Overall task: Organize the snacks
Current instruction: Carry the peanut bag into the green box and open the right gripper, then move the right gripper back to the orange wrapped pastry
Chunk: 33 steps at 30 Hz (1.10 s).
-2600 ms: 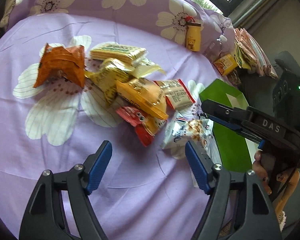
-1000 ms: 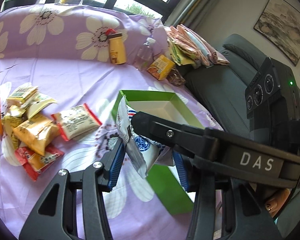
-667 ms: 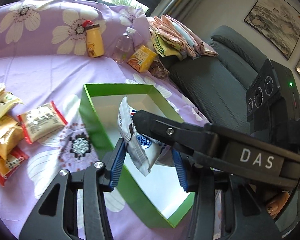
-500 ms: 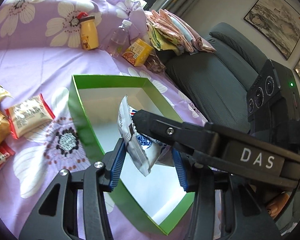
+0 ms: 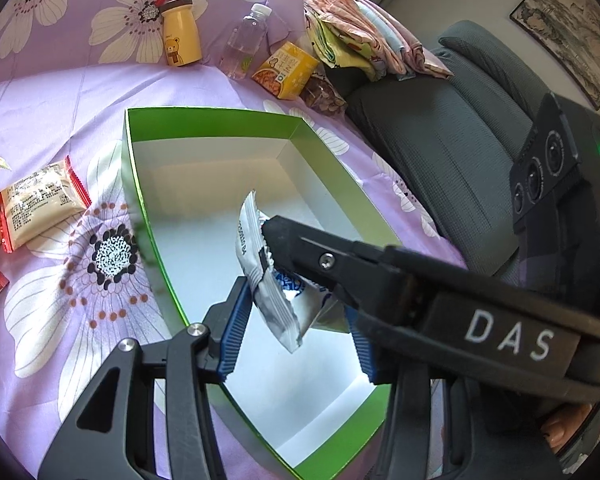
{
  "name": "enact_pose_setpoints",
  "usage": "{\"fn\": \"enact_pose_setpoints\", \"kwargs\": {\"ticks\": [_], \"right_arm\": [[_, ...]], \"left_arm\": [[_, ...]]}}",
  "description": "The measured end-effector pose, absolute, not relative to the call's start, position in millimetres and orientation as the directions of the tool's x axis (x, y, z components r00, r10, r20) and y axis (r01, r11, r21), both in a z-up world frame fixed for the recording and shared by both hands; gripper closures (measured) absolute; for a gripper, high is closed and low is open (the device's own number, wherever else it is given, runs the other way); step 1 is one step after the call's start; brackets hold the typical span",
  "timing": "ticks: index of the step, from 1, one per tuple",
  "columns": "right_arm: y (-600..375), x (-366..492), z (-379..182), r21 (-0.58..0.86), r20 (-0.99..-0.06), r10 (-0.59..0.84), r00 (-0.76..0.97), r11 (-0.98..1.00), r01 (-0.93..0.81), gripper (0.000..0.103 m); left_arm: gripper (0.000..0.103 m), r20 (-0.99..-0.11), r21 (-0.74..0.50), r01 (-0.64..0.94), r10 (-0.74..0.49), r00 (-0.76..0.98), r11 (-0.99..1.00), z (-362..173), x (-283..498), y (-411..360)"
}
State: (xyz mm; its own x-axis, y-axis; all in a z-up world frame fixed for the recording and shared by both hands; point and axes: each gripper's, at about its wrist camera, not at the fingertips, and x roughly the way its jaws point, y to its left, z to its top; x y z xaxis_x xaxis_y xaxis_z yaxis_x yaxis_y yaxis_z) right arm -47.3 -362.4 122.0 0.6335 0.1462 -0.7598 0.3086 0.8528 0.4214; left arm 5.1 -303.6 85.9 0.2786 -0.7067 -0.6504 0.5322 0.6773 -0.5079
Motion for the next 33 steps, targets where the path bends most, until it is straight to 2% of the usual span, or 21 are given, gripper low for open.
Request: {"fn": "enact_pose_setpoints", "kwargs": {"ticks": [4,6,8,13,17,22,25,28,33], "right_arm": [[-364.6,-50.8,125.0,0.405,-0.76,0.121,0.638,0.857,0.32,0.05],[-365.7,-52.2,128.7,0.373,-0.761,0.073,0.644,0.862,0.343,0.044],[-366.0,-55.2,134.5,0.322,-0.758,0.0,0.652,0.87,0.374,0.035],[-368.0,-60.1,145.2,0.368,-0.714,0.024,0.7,0.863,0.346,0.032],[-362.8,-59.4,152.7,0.38,-0.696,0.037,0.717,0.866,0.324,0.028],[-348.2,-63.6,165.5,0.395,-0.665,0.062,0.744,0.875,0.28,0.027],[-341.1,-68.4,173.0,0.393,-0.642,0.066,0.764,0.884,0.254,0.021],[-336.2,-69.6,174.5,0.412,-0.62,0.101,0.778,0.886,0.213,0.02],[-334.7,-67.6,172.3,0.423,-0.598,0.08,0.797,0.877,0.229,0.02]], "left_arm": [[0.054,-0.674,-0.467,0.539,-0.677,0.298,0.702,86.8,0.5,-307.0],[0.052,-0.676,-0.454,0.532,-0.665,0.317,0.715,89.8,-1.3,-303.4],[0.046,-0.668,-0.453,0.539,-0.671,0.322,0.71,94.2,-2.4,-298.1],[0.032,-0.652,-0.437,0.511,-0.652,0.386,0.74,113.1,-7.3,-276.4],[0.03,-0.654,-0.419,0.465,-0.614,0.442,0.78,130.5,-16.3,-249.6],[0.03,-0.698,-0.36,0.33,-0.487,0.525,0.873,160.0,-24.4,-203.2],[0.029,-0.708,-0.332,0.261,-0.423,0.566,0.906,185.6,-21.4,-172.9],[0.022,-0.715,-0.296,0.198,-0.354,0.603,0.934,204.3,-14.0,-146.6],[0.021,-0.712,-0.3,0.122,-0.307,0.632,0.946,200.5,-9.7,-105.4]]}}
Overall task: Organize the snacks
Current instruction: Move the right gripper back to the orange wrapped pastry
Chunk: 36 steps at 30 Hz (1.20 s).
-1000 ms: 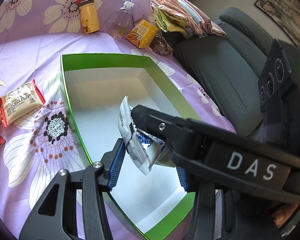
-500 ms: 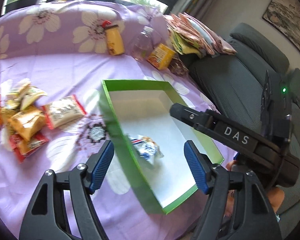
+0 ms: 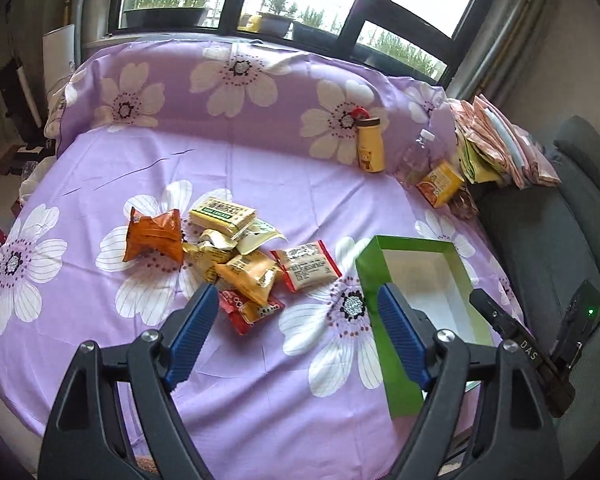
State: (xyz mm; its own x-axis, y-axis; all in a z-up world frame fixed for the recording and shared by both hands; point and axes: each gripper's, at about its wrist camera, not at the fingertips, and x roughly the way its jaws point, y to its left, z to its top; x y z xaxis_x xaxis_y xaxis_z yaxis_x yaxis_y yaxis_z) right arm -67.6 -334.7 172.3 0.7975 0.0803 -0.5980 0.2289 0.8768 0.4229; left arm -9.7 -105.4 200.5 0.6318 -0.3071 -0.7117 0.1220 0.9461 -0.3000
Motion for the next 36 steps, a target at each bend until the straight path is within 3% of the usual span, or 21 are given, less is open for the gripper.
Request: {"fn": "enact_pose_setpoints", "kwargs": {"ticks": [5,12,18,21,30,36], "right_arm": [[-328.1,-61.3,170.0,0.44,-0.582,0.092,0.808,0.871,0.219,0.02],[-305.7,-46.9,163.7,0.403,-0.607,0.104,0.788,0.895,0.192,0.02],[-281.2,-39.5,158.7,0.392,-0.613,0.145,0.777,0.909,0.14,0.02],[-264.1,-36.0,156.3,0.383,-0.616,0.165,0.771,0.917,0.109,0.02],[-211.1,4.6,154.1,0.457,-0.674,0.342,0.655,0.889,0.006,0.02],[-158.2,56.1,166.6,0.54,-0.687,0.488,0.538,0.839,-0.071,0.02]], "left_arm": [[0.021,-0.712,-0.379,0.07,-0.339,0.616,0.923,175.0,7.5,-70.6],[0.021,-0.73,-0.298,0.002,-0.23,0.644,0.954,153.5,26.0,-46.0],[0.021,-0.726,-0.351,0.005,-0.275,0.63,0.937,143.9,35.8,-26.3],[0.02,-0.747,-0.33,-0.031,-0.24,0.62,0.944,137.4,42.2,-11.8],[0.02,-0.787,-0.309,-0.162,-0.156,0.598,0.937,119.9,63.2,43.7],[0.021,-0.803,-0.406,-0.205,-0.241,0.545,0.89,99.2,94.0,72.3]]}}
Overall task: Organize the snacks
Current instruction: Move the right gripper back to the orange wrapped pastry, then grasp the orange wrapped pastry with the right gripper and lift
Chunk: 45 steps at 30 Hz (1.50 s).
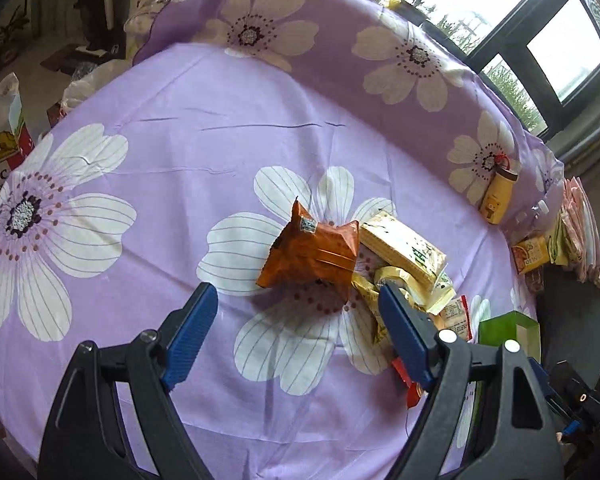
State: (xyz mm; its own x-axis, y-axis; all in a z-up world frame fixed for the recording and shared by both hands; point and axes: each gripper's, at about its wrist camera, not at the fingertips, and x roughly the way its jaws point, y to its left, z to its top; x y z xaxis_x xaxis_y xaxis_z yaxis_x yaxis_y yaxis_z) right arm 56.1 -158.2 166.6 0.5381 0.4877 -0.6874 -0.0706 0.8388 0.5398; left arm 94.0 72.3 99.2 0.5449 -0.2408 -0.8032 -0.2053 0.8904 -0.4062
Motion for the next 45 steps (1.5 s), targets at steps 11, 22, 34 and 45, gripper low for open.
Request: {"fn": "enact_pose_setpoints", "kwargs": {"ticks": [11,22,34,45], "right_arm": [[-67.6,171.0,131.2,0.616,-0.704,0.61,0.363,0.779,-0.115,0.02],[-38.5,216.5,75.7,0.52,-0.806,0.531,0.261,0.846,-0.118,0.022],[-30.6,218.5,53.3,0.541,-0.805,0.557,0.205,0.831,-0.133,0.021],[-38.2,206.1,56.2,0.594,-0.766,0.603,0.223,0.796,-0.111,0.027]], "left_arm": [[0.021,-0.757,-0.516,-0.138,-0.374,0.536,0.845,69.5,124.5,74.8],[0.021,-0.765,-0.531,-0.132,-0.406,0.5,0.837,41.5,140.8,77.1],[0.022,-0.735,-0.584,-0.102,-0.471,0.488,0.805,29.5,146.3,75.6],[0.035,-0.733,-0.556,-0.039,-0.468,0.494,0.83,46.0,138.0,52.7]]}}
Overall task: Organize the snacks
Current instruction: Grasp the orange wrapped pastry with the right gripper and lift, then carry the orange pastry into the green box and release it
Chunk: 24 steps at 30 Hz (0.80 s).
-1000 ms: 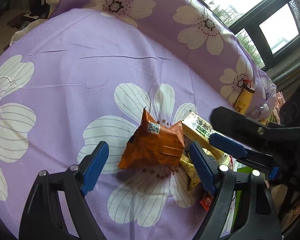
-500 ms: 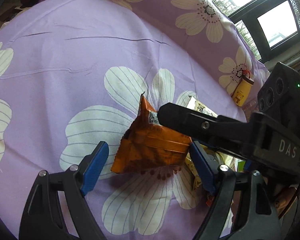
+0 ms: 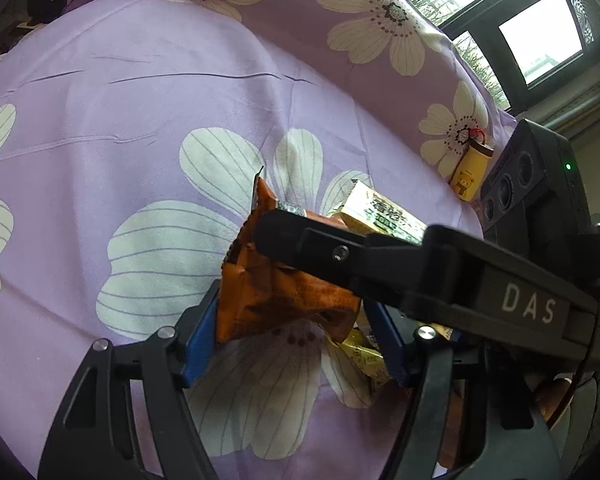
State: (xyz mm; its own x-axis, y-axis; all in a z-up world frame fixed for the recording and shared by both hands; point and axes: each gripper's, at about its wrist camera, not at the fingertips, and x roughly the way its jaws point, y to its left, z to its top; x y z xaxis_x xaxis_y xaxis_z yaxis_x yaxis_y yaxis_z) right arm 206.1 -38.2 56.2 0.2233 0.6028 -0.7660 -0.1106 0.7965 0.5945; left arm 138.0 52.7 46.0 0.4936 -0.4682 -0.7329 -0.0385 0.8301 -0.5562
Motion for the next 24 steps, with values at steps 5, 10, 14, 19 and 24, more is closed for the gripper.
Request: {"fn": "enact_pose_setpoints", "kwargs": {"ticks": [5,10,14,19,24], "right_arm": [[-53.3,184.6,79.7,0.623,-0.727,0.632,0.267,0.771,-0.129,0.03],[-68.2,154.9,101.9,0.608,-0.723,0.618,0.31,0.782,-0.14,0.03],[-83.9,130.5,110.8,0.597,-0.724,0.6,0.342,0.792,-0.126,0.031],[-113.9,98.5,113.5,0.601,-0.717,0.581,0.384,0.795,-0.079,0.031],[-144.0,70.4,107.9,0.6,-0.725,0.551,0.412,0.8,-0.015,0.031]], "left_arm": [[0.037,-0.696,-0.562,0.038,-0.497,0.518,0.826,70.8,122.2,38.0],[0.037,-0.681,-0.553,0.103,-0.52,0.515,0.827,85.7,100.6,17.9],[0.037,-0.679,-0.547,0.156,-0.544,0.493,0.823,92.5,85.0,-2.8],[0.037,-0.678,-0.537,0.225,-0.574,0.459,0.813,95.3,64.3,-33.7],[0.037,-0.686,-0.536,0.279,-0.604,0.405,0.796,89.2,51.7,-64.1]]}}
